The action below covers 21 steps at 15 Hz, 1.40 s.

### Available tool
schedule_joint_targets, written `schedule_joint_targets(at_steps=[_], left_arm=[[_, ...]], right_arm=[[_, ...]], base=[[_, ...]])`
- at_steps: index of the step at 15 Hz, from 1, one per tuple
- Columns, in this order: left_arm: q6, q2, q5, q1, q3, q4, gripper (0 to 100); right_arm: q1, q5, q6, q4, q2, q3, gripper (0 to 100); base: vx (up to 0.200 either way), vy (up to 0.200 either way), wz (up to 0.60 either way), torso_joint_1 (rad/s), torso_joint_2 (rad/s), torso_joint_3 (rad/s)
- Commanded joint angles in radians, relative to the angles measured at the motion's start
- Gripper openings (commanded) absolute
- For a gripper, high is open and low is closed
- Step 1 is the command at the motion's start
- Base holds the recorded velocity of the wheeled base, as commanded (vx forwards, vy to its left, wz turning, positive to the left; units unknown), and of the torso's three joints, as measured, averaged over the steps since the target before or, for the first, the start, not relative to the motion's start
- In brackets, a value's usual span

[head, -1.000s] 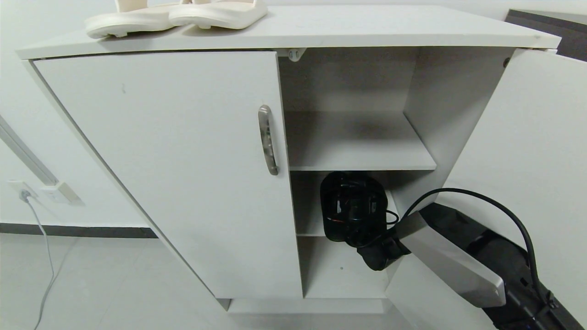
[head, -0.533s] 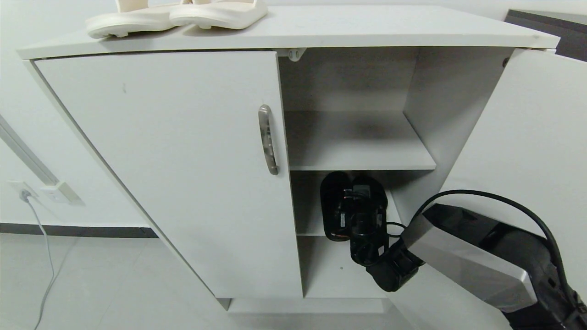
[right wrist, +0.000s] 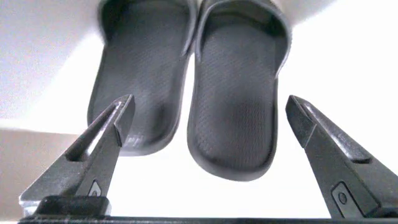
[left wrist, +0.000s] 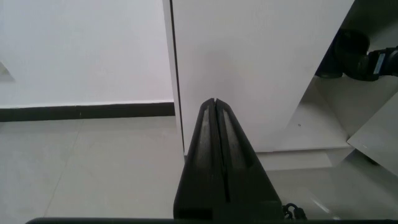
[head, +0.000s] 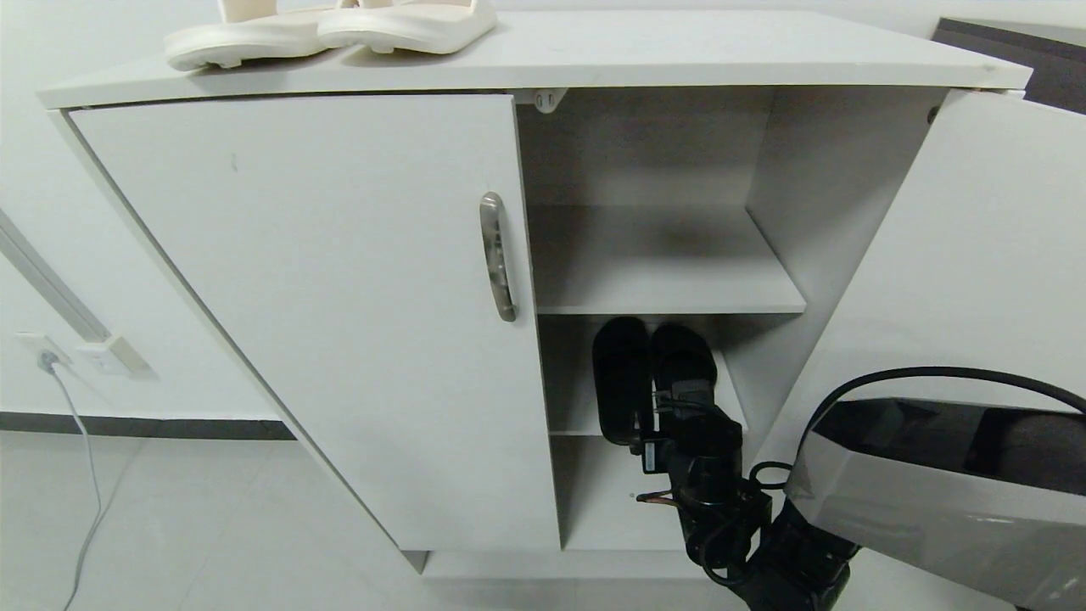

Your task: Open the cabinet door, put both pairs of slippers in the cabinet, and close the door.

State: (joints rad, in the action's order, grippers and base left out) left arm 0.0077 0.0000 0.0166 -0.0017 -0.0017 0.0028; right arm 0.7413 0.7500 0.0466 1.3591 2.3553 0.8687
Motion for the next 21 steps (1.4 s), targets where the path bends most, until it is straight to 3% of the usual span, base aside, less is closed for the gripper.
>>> schedule_joint_targets(at_steps=[1, 7, 16, 21], left_arm=[[0.000, 0.002, 0.000, 0.000, 0.000, 0.000, 0], [0.000, 0.000, 0.000, 0.000, 0.000, 0.000, 0], [-0.002, 0.002, 0.000, 0.000, 0.000, 0.000, 0], [0.000, 0.000, -0.004, 0.000, 0.000, 0.000, 0]], right_arm=[[0.009, 0.000, -0.001, 0.001, -0.022, -0.017, 100], [0.012, 0.000, -0.001, 0.003, -0.022, -0.016, 100], [0.012, 0.000, -0.004, 0.001, -0.022, -0.013, 100], [0.010, 0.002, -0.004, 0.006, -0.024, -0.016, 100]], base=[[0.000, 0.000, 0.00, 0.000, 0.00, 0.000], [0.000, 0.000, 0.00, 0.000, 0.00, 0.000], [-0.200, 0.000, 0.00, 0.003, 0.00, 0.004], [0.000, 0.000, 0.00, 0.000, 0.00, 0.000]])
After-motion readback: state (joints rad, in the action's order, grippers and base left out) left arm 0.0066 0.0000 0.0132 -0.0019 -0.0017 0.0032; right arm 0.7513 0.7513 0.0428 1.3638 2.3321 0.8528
